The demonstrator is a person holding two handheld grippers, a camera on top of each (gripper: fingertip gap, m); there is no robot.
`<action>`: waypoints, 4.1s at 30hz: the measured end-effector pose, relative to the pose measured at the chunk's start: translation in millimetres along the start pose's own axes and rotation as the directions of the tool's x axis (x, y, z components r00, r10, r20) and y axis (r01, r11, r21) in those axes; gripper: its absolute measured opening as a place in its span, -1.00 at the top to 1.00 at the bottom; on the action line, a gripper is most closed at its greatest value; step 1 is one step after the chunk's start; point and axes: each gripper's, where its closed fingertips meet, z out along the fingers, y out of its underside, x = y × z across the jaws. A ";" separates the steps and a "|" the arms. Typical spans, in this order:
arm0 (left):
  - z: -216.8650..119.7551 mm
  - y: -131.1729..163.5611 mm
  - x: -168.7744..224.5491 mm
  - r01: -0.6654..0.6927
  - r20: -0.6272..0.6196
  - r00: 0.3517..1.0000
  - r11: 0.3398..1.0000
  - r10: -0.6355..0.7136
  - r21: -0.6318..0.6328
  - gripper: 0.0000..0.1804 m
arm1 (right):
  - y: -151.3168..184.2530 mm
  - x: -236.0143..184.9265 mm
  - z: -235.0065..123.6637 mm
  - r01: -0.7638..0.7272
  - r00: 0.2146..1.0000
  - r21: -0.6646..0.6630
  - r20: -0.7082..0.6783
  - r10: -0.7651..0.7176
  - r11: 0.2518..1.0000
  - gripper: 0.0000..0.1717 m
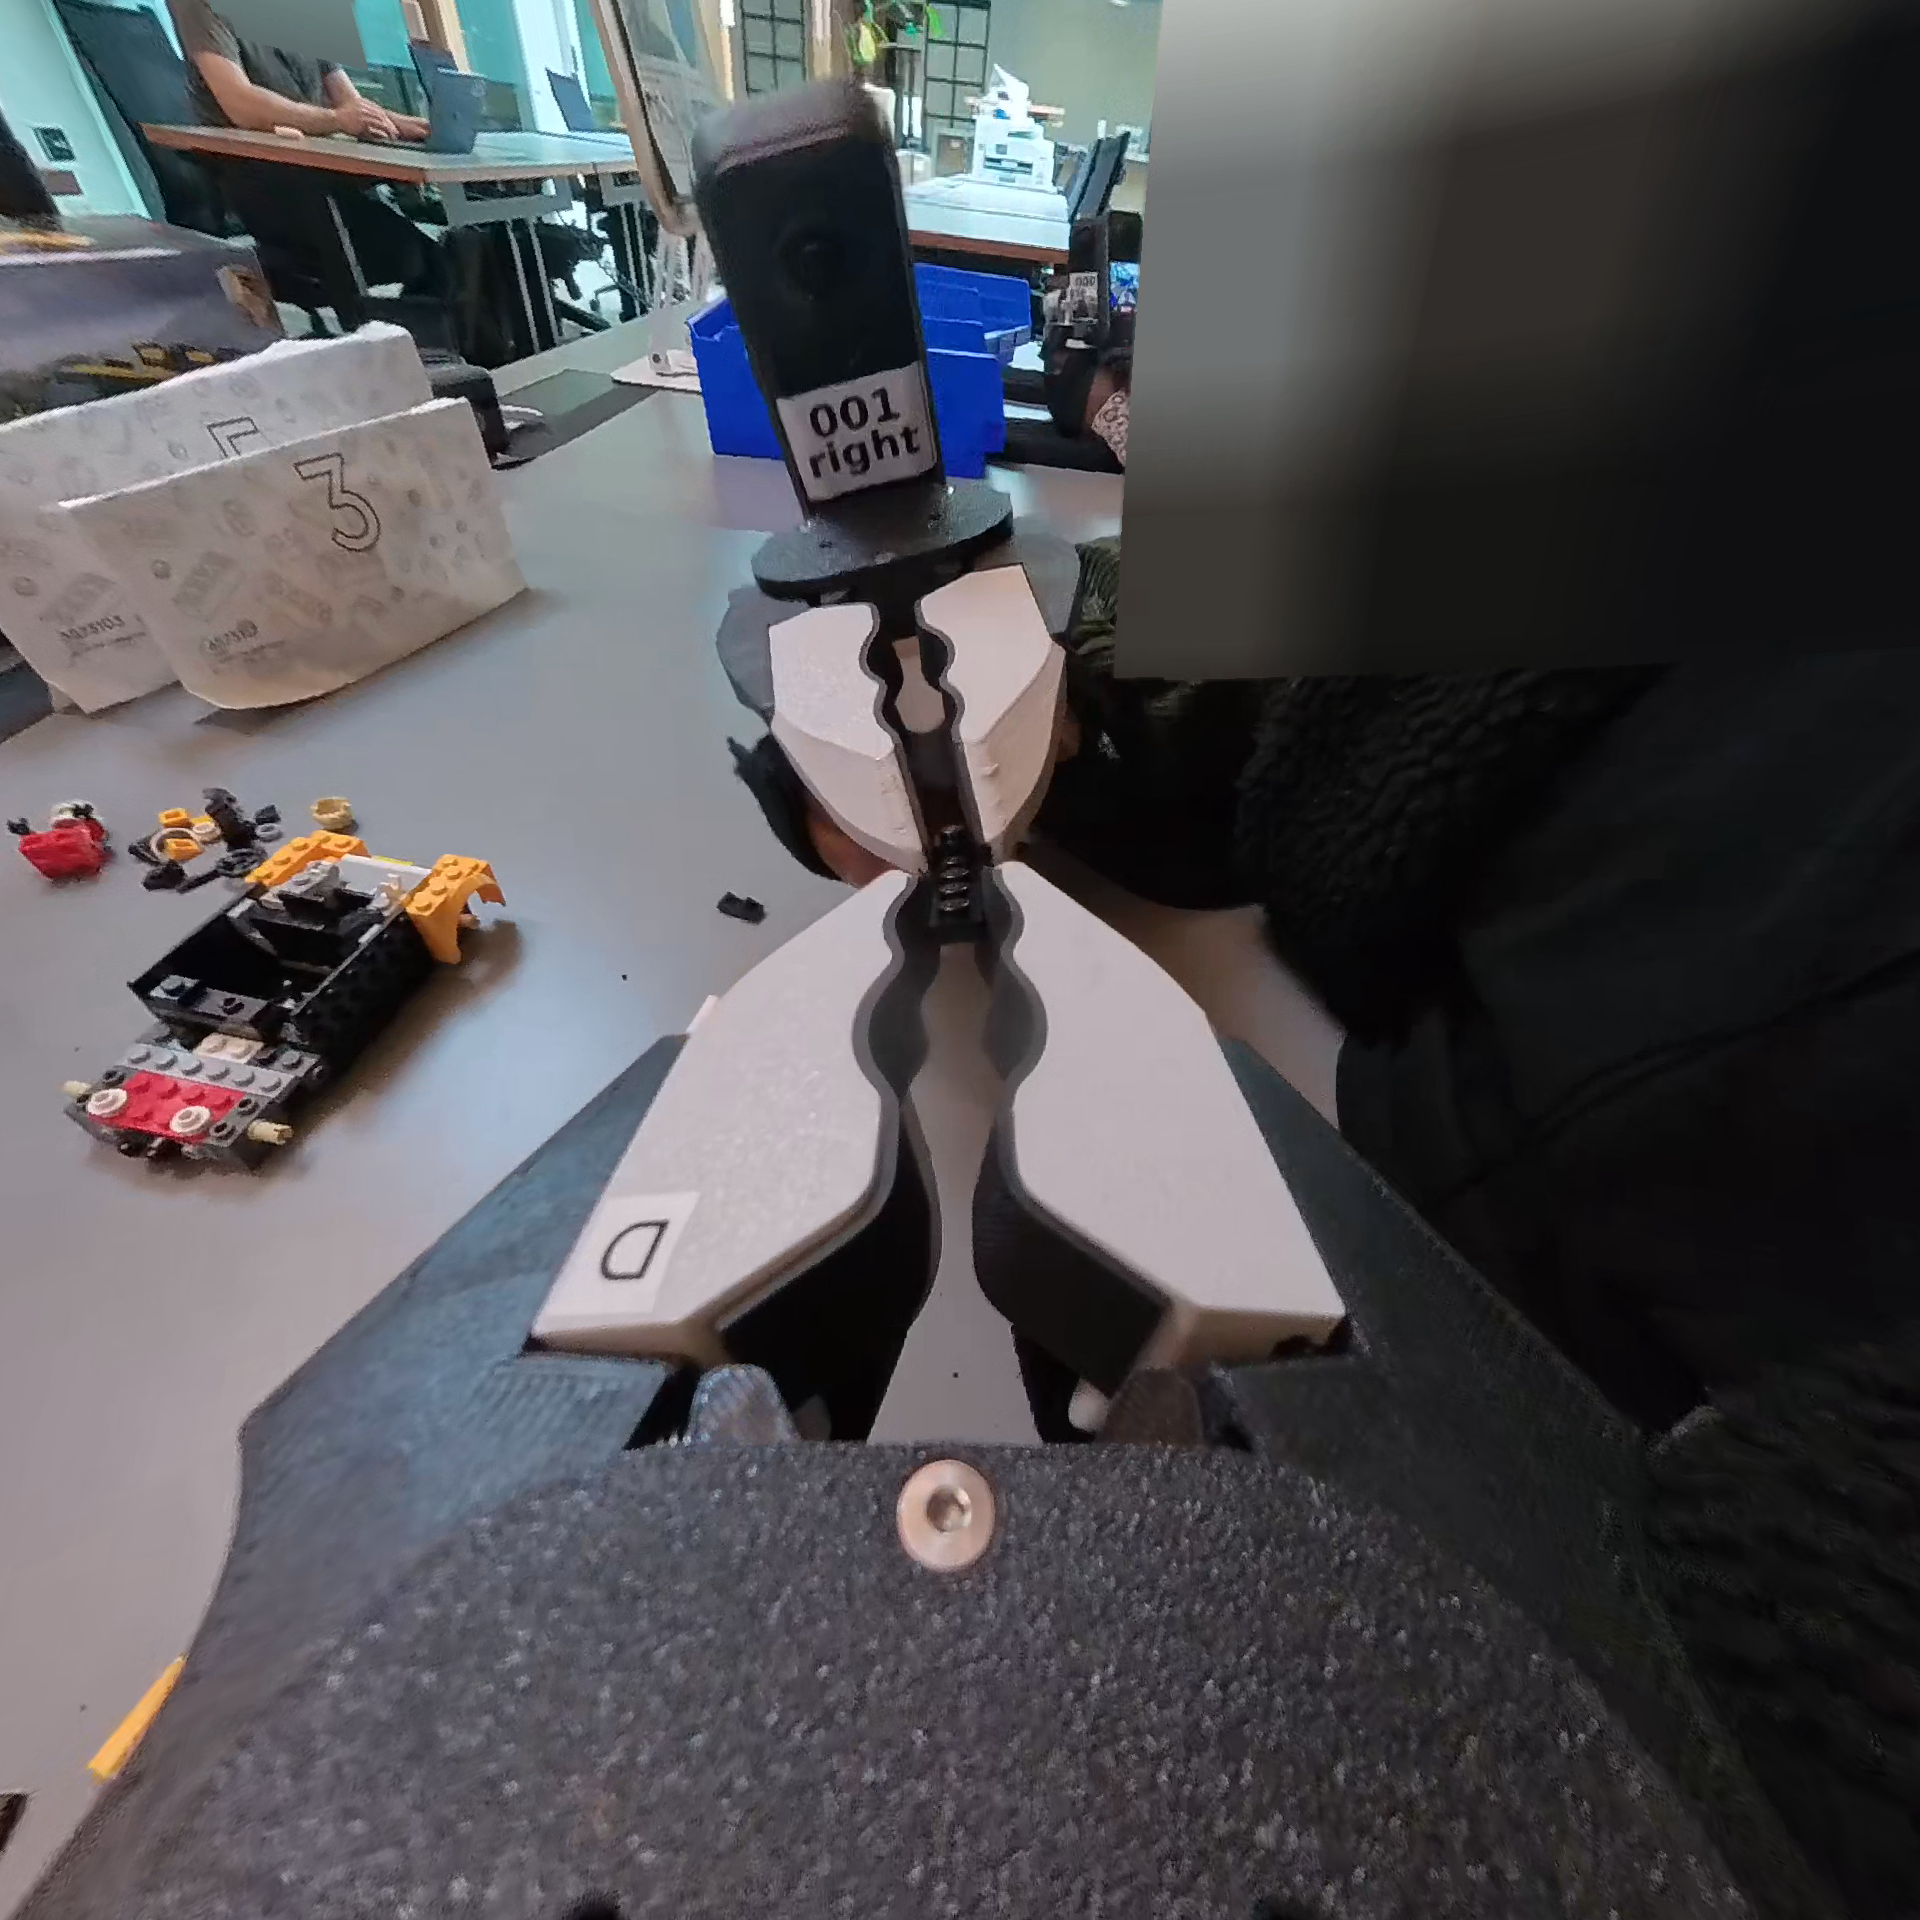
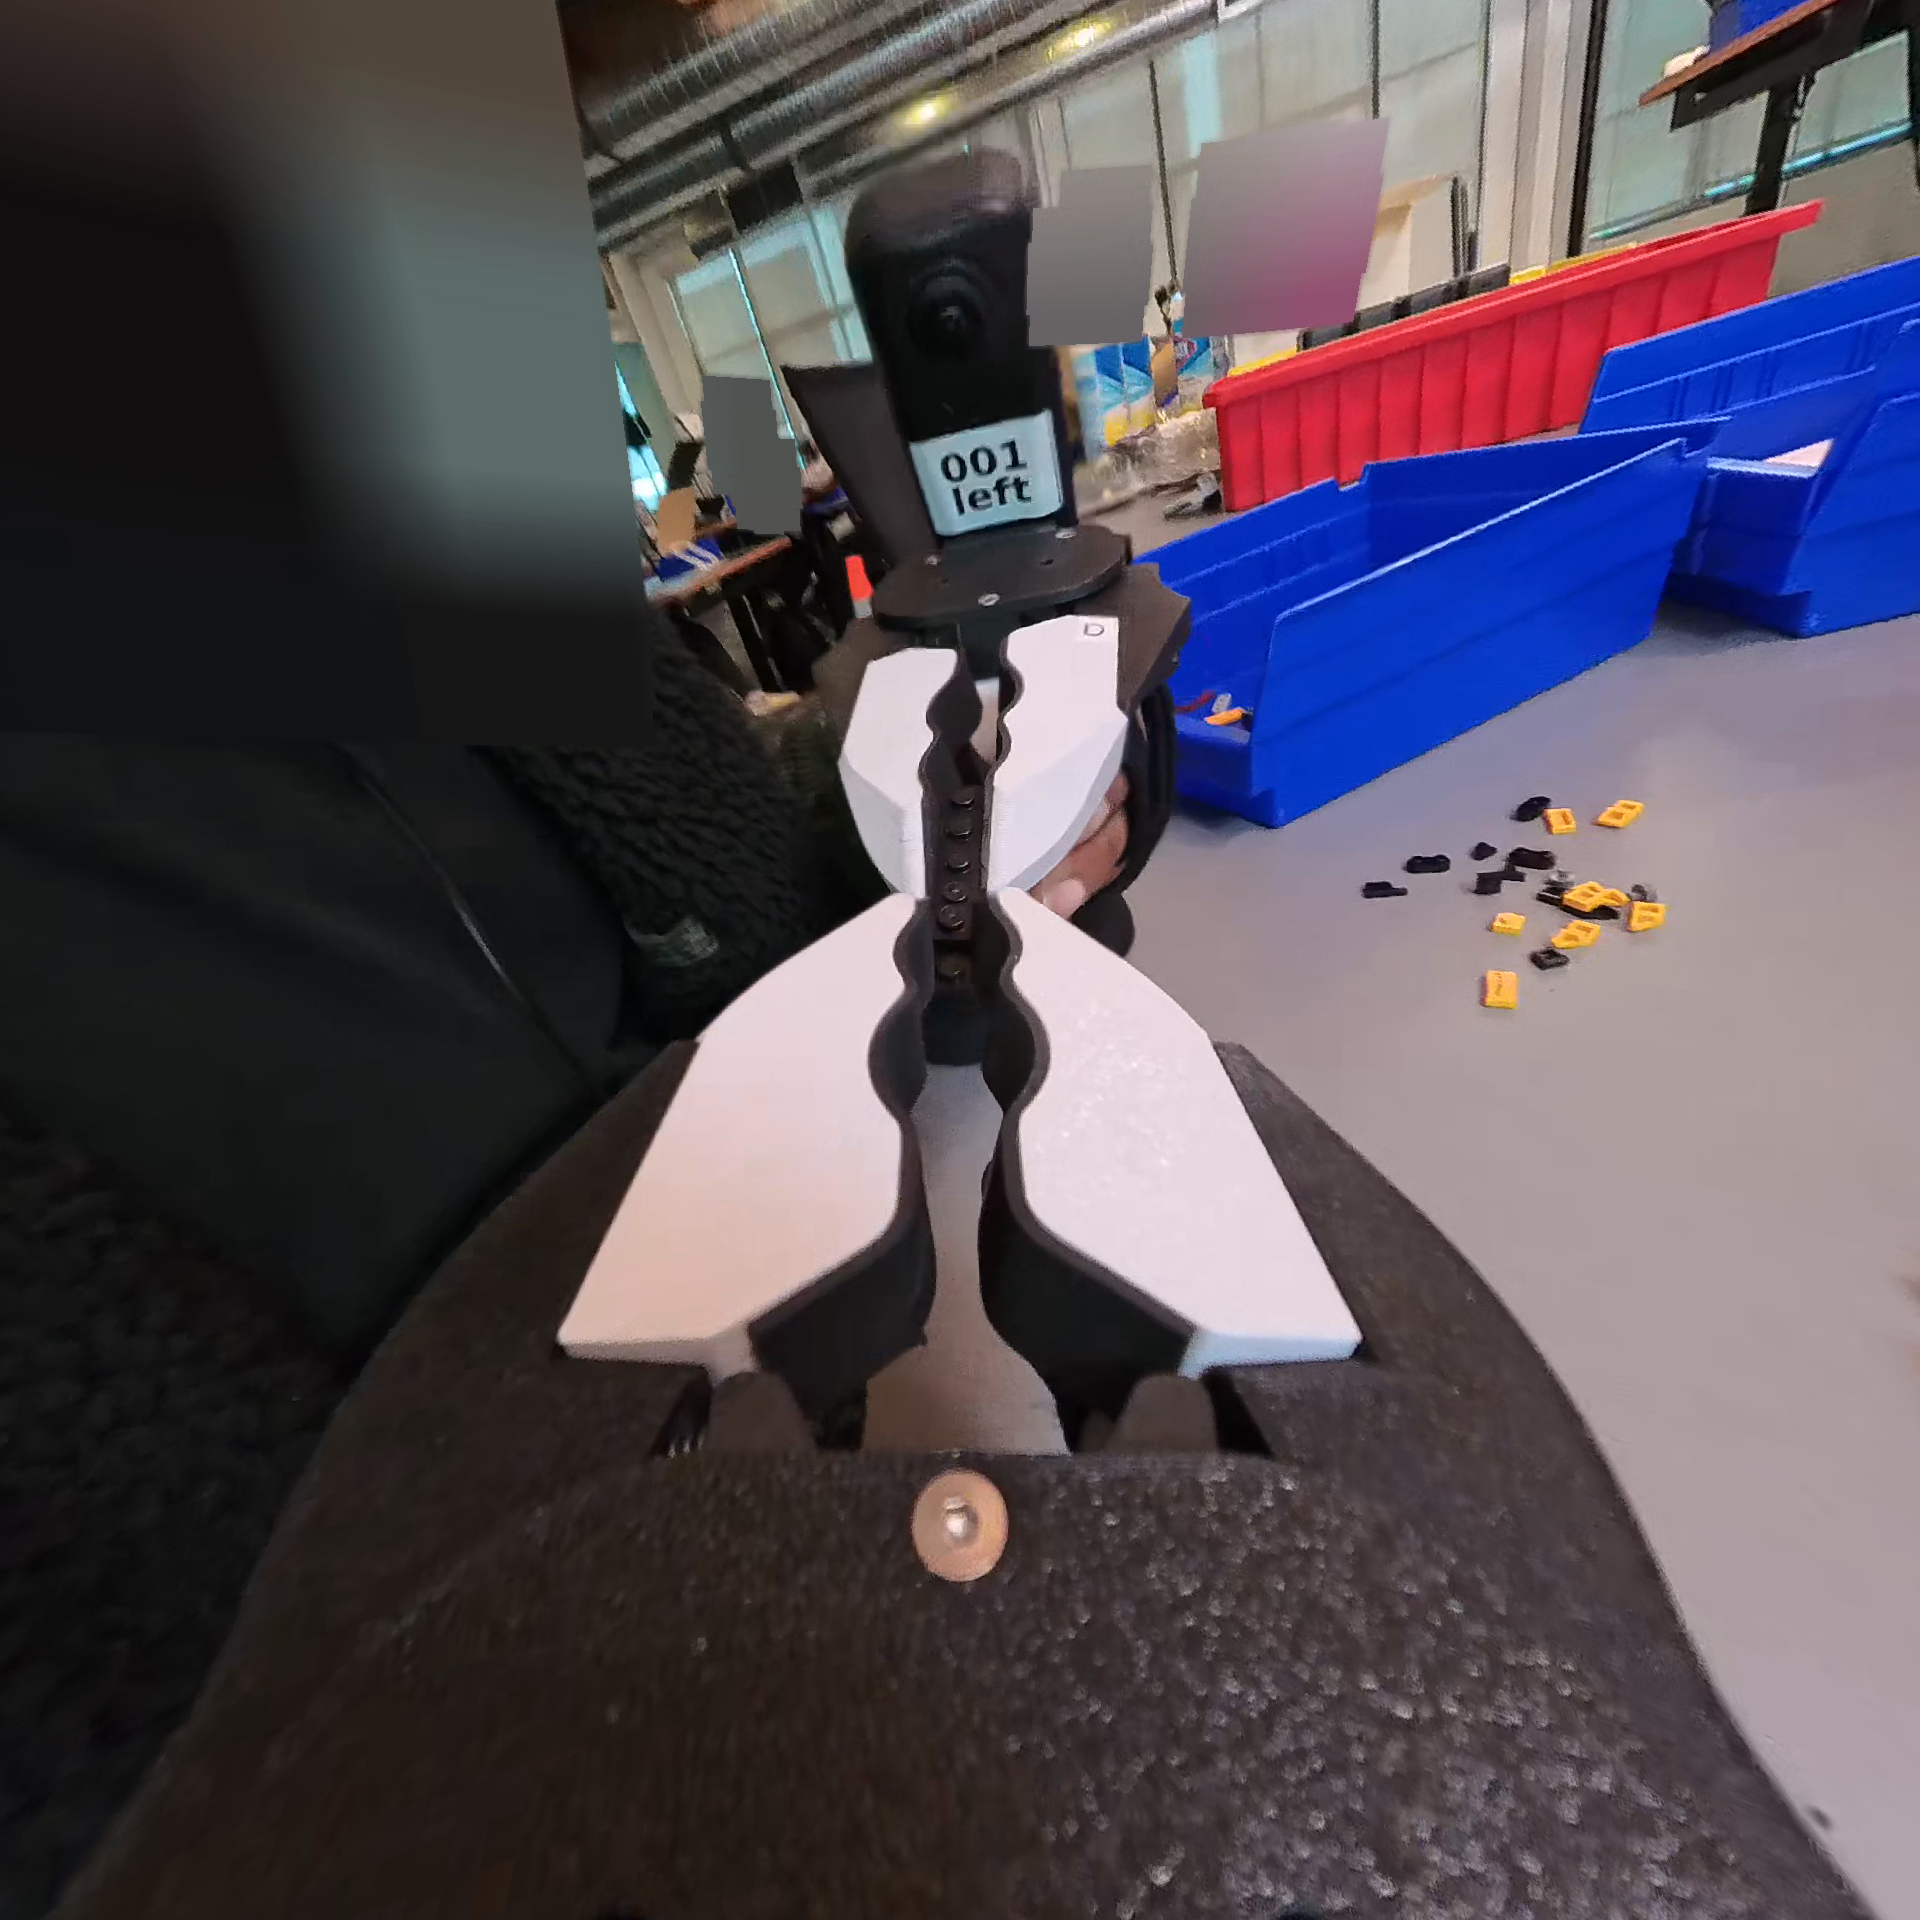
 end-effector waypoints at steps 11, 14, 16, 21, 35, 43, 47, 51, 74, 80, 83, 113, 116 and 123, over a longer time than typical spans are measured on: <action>22.4 54.9 1.6 -0.073 0.001 0.997 0.959 0.076 -0.272 0.92 | -35.5 28.8 -40.7 -0.101 0.990 0.250 -0.072 0.123 0.963 1.00; 17.6 49.6 -13.6 -0.018 0.047 0.998 0.970 0.030 -0.243 0.92 | -18.9 28.6 -33.2 0.028 0.988 0.075 -0.155 -0.016 0.997 1.00; 15.4 51.2 -17.8 -0.014 0.071 0.997 0.968 0.033 -0.250 0.91 | -1.2 27.2 -30.3 0.092 0.982 -0.093 -0.154 -0.106 0.991 0.99; 16.2 54.2 -18.6 -0.046 0.082 0.994 0.958 0.072 -0.282 0.91 | 32.3 24.2 -19.1 0.157 0.966 -0.330 -0.143 -0.213 0.931 0.73; 5.9 8.1 -12.8 0.070 0.011 0.997 0.997 -0.070 0.038 0.91 | 21.9 17.0 -1.4 0.172 0.970 -0.172 -0.141 -0.197 0.970 0.91; 7.7 14.5 -11.2 -0.009 0.040 0.999 0.999 0.010 -0.033 0.91 | 30.3 16.3 -0.5 0.161 0.973 -0.223 -0.128 -0.192 0.962 0.91; 10.1 26.4 -11.5 -0.073 0.066 0.995 0.989 0.081 -0.126 0.91 | 37.8 20.6 -4.0 0.203 0.955 -0.316 -0.143 -0.258 0.927 0.84; 12.7 37.5 -12.0 -0.092 0.067 0.992 0.976 0.107 -0.197 0.90 | 46.6 19.9 -2.8 0.264 0.932 -0.397 -0.131 -0.339 0.879 0.91; 8.8 20.5 0.5 -0.234 0.056 0.968 0.959 0.246 -0.160 0.90 | 24.9 1.5 -5.3 0.088 0.996 -0.195 -0.015 -0.093 0.977 0.94; -4.7 17.2 -14.0 -0.192 0.108 0.972 0.970 0.209 -0.148 0.90 | 1.0 17.9 -28.1 0.222 0.947 -0.193 -0.191 -0.259 0.956 1.00; 2.1 26.8 -15.1 -0.218 0.108 0.964 0.954 0.243 -0.206 0.90 | 21.6 15.7 -14.9 0.257 0.933 -0.320 -0.163 -0.320 0.912 0.74; 15.2 52.9 -9.8 -0.244 0.059 0.959 0.909 0.279 -0.338 0.90 | 68.9 22.9 -0.5 0.340 0.861 -0.596 -0.113 -0.496 0.727 0.91; 14.4 54.5 -12.8 -0.222 0.071 0.962 0.910 0.262 -0.350 0.90 | 69.1 26.1 -1.0 0.367 0.834 -0.608 -0.119 -0.538 0.704 0.91; 8.8 35.0 -10.9 0.040 0.014 0.999 0.986 -0.039 -0.164 0.90 | 45.2 19.5 -1.1 0.493 0.759 -0.491 -0.160 -0.631 0.718 0.91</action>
